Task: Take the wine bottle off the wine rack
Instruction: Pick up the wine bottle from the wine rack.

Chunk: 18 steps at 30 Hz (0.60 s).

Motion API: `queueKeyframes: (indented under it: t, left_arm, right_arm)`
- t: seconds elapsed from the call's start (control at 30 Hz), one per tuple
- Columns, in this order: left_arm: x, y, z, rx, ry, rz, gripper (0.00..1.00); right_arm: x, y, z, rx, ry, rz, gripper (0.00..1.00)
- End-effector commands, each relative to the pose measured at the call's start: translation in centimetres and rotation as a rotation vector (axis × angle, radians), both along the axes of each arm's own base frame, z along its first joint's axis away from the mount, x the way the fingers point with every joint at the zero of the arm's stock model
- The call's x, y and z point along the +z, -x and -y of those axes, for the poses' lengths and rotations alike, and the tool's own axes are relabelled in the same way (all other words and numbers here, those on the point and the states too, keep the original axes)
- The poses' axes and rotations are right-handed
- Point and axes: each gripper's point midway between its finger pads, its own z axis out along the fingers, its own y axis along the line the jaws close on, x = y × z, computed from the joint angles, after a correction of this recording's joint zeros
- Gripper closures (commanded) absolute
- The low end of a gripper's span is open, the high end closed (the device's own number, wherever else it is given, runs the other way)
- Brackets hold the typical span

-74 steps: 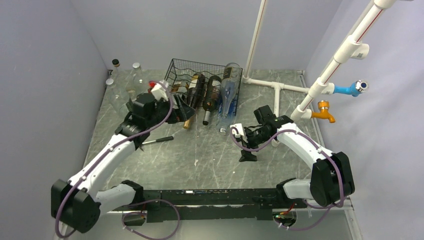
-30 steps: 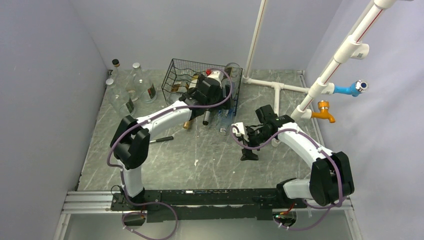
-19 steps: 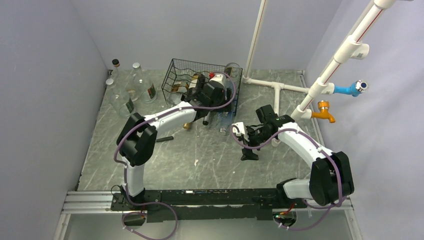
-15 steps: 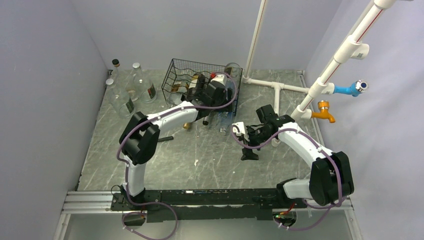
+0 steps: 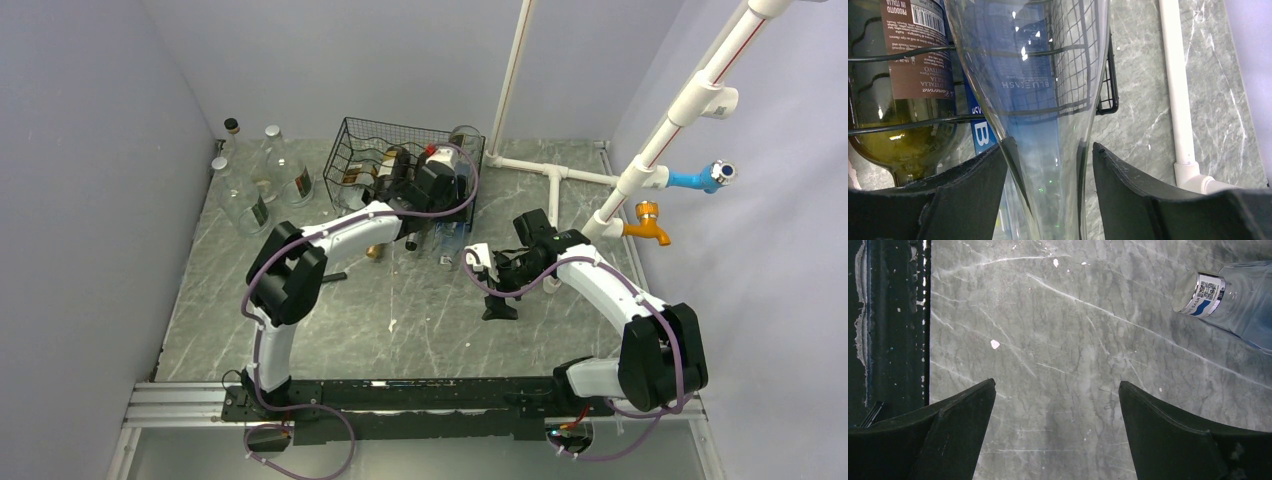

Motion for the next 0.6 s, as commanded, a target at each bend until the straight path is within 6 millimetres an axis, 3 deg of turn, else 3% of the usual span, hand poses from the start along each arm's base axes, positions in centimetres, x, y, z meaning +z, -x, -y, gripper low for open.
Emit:
queueKeyframes:
  t: [0.0,0.23,0.57]
  left_arm:
    - [1.6,-0.9,0.9,0.007,0.025,0.047,0.34]
    - [1.4,-1.0,1.1,0.003,0.026,0.046,0.39]
    - [2.8,-0.8,0.8,-0.002,0.041,0.071,0.73]
  right_arm:
    - [0.8,-0.6,-0.3,0.016,-0.026,0.033,0.03]
    - [0.8,-0.6,-0.3,0.016,-0.028,0.034,0.03]
    - [0.9,-0.6,-0.3,0.015,-0.029,0.035,0.03]
